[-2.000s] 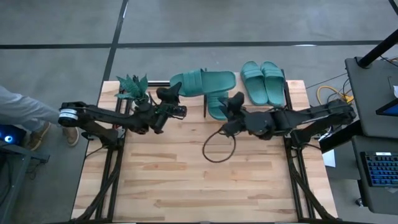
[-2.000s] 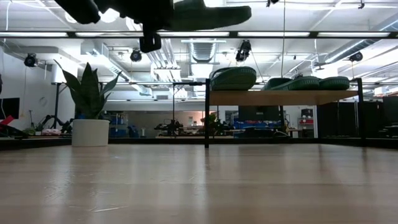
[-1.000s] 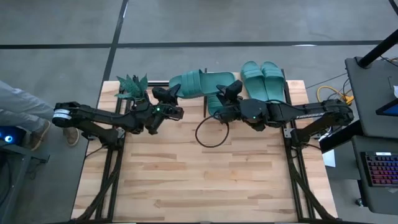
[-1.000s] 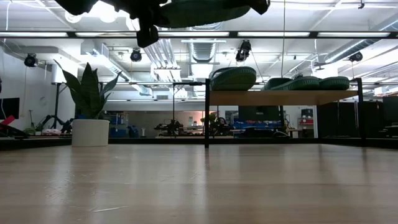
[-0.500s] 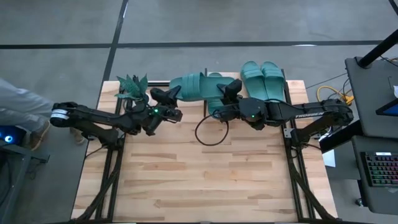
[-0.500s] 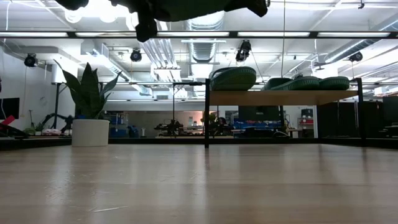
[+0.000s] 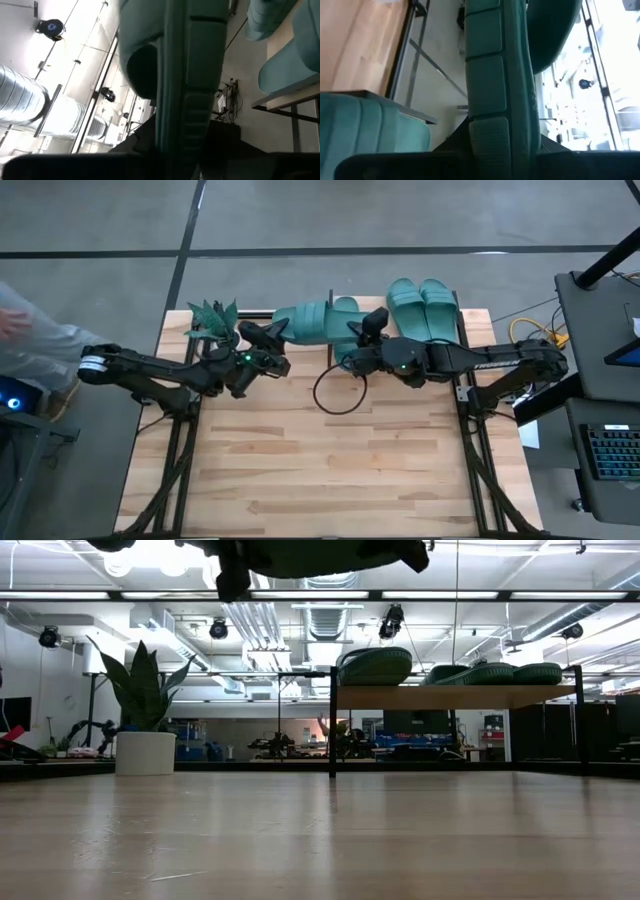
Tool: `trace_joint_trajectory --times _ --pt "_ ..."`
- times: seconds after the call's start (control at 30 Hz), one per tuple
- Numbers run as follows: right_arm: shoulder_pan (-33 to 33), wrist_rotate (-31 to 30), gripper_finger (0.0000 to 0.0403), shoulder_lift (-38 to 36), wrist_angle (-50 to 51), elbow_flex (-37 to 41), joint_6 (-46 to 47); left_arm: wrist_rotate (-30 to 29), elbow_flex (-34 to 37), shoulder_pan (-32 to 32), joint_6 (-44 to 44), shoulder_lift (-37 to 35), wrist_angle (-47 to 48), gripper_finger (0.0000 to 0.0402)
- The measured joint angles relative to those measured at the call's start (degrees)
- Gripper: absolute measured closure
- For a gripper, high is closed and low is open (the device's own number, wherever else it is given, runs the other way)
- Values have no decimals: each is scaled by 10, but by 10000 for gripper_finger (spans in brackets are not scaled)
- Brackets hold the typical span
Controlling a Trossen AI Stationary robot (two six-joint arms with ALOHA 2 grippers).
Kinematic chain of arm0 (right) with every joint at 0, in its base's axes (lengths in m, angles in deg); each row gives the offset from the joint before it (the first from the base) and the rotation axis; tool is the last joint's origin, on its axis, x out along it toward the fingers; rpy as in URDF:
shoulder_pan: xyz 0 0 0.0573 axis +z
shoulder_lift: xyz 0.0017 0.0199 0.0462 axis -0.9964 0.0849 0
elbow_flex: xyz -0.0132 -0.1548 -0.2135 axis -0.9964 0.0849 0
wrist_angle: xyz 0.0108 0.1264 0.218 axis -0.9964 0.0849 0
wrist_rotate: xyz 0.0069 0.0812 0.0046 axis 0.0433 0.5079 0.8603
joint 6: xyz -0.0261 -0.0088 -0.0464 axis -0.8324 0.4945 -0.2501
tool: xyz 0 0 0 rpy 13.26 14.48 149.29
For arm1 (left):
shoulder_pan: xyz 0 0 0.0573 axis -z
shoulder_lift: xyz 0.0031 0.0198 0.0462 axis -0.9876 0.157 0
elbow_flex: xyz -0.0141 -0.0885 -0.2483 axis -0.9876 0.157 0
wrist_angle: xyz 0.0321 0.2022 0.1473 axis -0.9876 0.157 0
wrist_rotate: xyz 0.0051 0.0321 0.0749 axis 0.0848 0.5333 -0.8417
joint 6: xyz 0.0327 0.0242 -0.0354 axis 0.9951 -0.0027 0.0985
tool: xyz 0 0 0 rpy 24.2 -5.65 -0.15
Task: Pick and place slides into the shelf
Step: Put the green slipper on the shelf
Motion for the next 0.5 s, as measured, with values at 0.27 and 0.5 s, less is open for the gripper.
trace_joint_trajectory --times 0.27,0.5 --pt "-6 110 355 -81 2 56 46 103 1 19 -142 -102 187 280" --pt "-11 221 355 -178 -84 163 57 289 0 20 -253 -201 272 272"
